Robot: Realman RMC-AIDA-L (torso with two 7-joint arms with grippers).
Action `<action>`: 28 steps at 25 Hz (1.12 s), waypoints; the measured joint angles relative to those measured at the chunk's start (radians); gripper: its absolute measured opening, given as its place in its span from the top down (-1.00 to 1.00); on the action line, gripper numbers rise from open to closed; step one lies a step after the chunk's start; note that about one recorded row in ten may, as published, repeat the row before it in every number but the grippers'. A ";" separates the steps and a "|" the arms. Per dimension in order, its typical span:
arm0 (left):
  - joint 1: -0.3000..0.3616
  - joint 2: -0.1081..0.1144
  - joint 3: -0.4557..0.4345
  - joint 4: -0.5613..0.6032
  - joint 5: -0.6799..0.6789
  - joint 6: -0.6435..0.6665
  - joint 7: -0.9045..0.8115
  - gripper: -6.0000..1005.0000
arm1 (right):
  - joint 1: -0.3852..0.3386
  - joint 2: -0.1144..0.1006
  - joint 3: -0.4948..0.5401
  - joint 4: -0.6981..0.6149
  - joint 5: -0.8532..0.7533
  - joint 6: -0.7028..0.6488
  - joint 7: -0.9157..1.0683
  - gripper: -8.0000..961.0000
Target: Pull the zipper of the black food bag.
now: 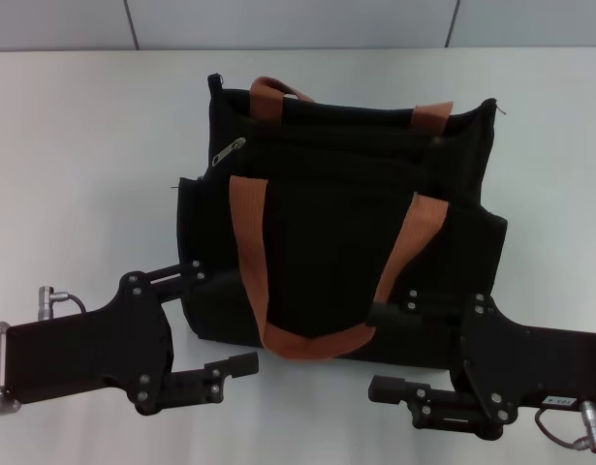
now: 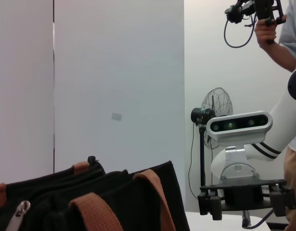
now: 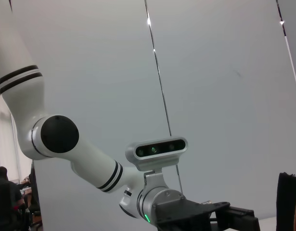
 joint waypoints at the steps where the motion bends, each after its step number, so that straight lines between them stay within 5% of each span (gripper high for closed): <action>1: 0.000 0.000 0.000 -0.004 0.000 0.000 0.000 -0.50 | 0.000 0.000 0.000 0.000 0.000 0.000 0.000 -0.31; 11: 0.004 0.000 -0.008 -0.014 -0.001 0.002 0.000 -0.50 | 0.000 0.000 0.002 0.001 0.004 0.000 -0.001 -0.31; 20: 0.077 0.004 -0.204 -0.017 -0.231 0.032 -0.008 -0.50 | 0.001 0.000 0.001 0.012 0.004 0.000 -0.001 -0.31; 28: 0.027 0.008 -0.250 0.001 -0.219 -0.145 -0.038 -0.50 | 0.001 0.000 0.001 0.016 0.003 0.002 -0.002 -0.31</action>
